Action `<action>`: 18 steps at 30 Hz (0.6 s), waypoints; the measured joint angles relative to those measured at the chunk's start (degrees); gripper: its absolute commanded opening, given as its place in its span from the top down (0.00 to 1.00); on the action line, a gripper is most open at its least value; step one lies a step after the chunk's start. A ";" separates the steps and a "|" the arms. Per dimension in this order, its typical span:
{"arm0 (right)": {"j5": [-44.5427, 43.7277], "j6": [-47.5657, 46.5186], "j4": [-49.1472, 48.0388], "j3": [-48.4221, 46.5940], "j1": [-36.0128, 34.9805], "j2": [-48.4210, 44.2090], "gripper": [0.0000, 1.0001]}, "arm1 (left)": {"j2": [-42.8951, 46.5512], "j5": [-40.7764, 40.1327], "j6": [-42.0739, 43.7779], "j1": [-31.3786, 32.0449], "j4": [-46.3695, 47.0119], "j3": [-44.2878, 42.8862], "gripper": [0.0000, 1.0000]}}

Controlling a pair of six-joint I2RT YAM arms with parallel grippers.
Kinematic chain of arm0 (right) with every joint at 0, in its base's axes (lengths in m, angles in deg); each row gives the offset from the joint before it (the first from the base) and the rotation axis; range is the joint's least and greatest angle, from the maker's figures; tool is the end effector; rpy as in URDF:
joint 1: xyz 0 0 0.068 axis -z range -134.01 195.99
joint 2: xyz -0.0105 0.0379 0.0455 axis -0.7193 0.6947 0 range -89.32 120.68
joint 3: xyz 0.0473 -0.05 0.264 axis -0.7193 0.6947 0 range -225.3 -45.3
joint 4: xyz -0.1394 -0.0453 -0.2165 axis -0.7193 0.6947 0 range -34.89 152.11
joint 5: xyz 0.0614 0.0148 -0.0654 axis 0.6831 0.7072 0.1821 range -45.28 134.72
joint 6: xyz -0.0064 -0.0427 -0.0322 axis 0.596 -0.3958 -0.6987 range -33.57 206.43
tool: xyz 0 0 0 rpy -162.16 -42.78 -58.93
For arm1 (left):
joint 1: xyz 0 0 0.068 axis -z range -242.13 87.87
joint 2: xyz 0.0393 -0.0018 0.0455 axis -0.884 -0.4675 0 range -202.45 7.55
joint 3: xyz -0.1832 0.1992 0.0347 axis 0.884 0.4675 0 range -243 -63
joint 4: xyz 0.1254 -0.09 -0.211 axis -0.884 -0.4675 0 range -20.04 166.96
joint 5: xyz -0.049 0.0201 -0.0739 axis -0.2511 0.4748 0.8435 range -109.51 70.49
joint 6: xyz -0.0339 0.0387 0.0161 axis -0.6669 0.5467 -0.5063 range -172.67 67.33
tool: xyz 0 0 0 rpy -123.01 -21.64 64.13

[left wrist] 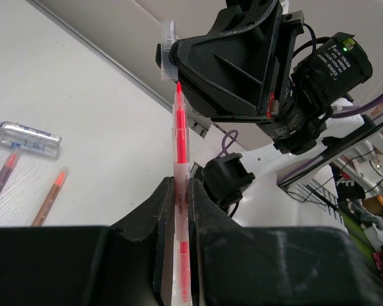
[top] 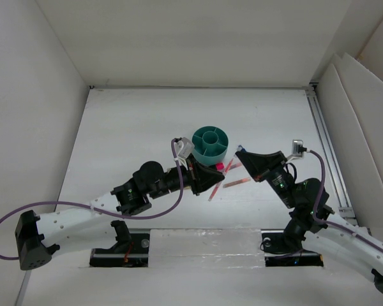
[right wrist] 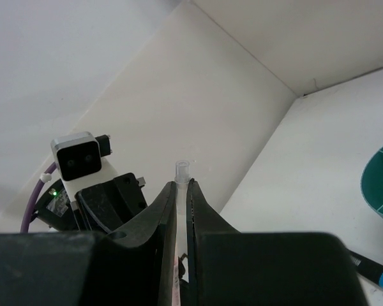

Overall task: Sort the stationery into containers
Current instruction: Close the pen cap on the pen.

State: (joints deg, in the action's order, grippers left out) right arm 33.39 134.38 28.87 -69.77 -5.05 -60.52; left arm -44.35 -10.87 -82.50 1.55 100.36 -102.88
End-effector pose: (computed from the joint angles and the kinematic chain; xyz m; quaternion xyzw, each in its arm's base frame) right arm 0.0925 0.1033 0.3227 0.0668 0.5591 0.5910 0.5776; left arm 0.0910 -0.1962 0.3505 0.2396 0.5874 -0.5947 0.4939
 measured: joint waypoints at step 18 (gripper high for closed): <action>1.90 0.52 -0.09 0.00 0.04 0.02 1.00 | -0.83 0.85 0.02 0.02 0.04 0.00 1.00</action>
State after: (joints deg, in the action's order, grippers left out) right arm 35.29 134.90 28.78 -69.77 -5.01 -60.50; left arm -45.18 -10.01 -82.47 1.58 100.40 -102.88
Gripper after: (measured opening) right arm 0.122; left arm 0.043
